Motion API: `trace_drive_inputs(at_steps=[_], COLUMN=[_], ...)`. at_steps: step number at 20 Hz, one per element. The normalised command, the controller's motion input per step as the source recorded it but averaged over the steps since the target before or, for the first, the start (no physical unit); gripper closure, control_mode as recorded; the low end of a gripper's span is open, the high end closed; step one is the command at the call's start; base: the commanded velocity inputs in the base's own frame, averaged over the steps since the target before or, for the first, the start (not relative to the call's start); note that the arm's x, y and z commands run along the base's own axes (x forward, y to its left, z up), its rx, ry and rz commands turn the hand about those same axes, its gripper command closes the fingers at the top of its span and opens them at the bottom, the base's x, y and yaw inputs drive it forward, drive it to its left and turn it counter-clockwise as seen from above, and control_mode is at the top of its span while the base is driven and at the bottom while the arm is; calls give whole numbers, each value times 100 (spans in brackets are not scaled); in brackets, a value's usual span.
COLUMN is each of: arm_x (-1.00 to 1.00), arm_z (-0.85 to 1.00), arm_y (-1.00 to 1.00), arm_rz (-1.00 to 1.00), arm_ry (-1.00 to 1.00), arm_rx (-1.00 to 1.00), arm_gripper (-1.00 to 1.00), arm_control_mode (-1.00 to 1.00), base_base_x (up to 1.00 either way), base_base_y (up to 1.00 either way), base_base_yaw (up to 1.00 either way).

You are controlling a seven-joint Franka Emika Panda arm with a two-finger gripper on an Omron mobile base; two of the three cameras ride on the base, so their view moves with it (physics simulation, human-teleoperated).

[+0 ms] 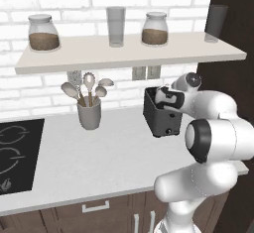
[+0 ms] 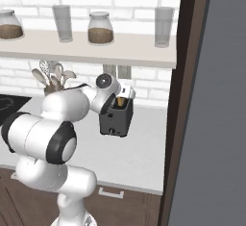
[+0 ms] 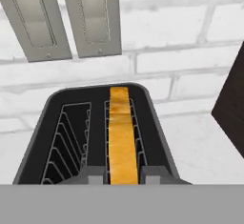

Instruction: Start the toaster. Once the lever pops up, take the bread to the plate on the dining counter.

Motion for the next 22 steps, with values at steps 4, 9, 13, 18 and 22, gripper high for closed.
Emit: trace_drive_inputs(at_steps=[4,9,13,18,22], arm_x=[-25,-25,-22,-21,-38], arm_z=[33,55,61,20,21], arm_y=[-8,-5,0,0,0], arm_rz=[0,0,0,0,0], arm_ry=[-18,-14,-7,-3,0], arm_rx=[5,4,2,1,0], arm_gripper=[100,100,100,100,100], arm_control_mode=[-100,-100,-100,-100,-100], base_base_x=[0,0,0,0,0], base_base_y=[0,0,0,0,0], base_base_yaw=[0,0,0,0,0])
